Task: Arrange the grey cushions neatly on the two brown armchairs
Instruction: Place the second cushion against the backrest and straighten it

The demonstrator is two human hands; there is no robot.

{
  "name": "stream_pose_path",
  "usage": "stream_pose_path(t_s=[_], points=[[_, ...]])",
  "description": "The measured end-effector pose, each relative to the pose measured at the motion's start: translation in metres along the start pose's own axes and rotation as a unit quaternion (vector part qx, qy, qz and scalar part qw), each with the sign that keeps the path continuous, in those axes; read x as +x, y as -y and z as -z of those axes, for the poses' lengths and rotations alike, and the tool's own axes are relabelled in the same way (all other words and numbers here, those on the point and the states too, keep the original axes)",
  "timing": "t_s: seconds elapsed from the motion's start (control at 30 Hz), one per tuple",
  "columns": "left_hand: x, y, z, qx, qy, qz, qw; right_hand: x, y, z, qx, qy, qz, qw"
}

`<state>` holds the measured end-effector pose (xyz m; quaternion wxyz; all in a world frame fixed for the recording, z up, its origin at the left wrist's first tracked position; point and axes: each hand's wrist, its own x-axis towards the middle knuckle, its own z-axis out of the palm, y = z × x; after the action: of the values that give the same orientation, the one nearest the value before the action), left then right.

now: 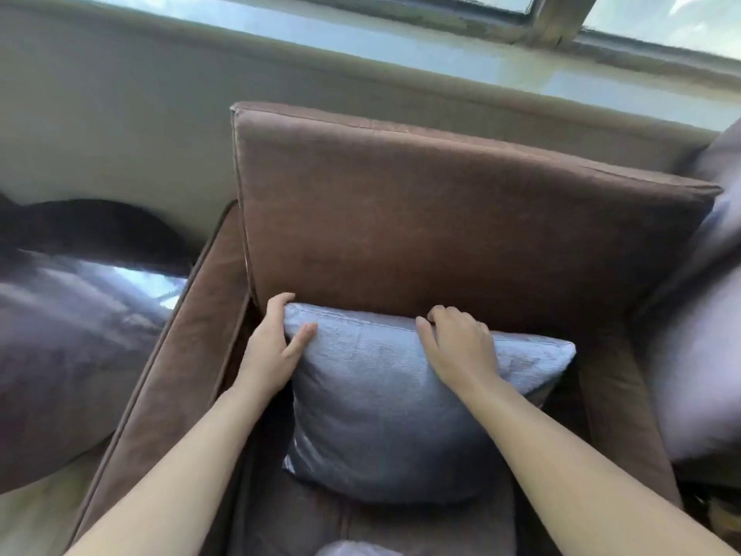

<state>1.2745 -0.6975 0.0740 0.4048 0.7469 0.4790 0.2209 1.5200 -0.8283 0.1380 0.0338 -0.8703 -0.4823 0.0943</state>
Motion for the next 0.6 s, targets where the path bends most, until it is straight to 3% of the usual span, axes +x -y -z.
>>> stream_pose_path(t_s=[0.1,0.2,0.43,0.6], points=[[-0.017,-0.008,-0.033,-0.165,-0.081,0.073,0.98,0.004,0.045,-0.004,0.033,0.035,0.093,0.995],[-0.019,-0.009,-0.051,-0.259,-0.15,0.125,0.946,0.012,0.079,-0.011,0.051,0.105,0.186,0.975],[-0.025,0.006,-0.066,-0.273,-0.174,0.121,0.938,0.029,0.114,-0.021,0.018,0.151,0.231,0.961],[-0.047,0.023,-0.081,-0.268,-0.155,0.122,0.943,0.028,0.124,-0.029,-0.002,0.095,0.227,0.969]])
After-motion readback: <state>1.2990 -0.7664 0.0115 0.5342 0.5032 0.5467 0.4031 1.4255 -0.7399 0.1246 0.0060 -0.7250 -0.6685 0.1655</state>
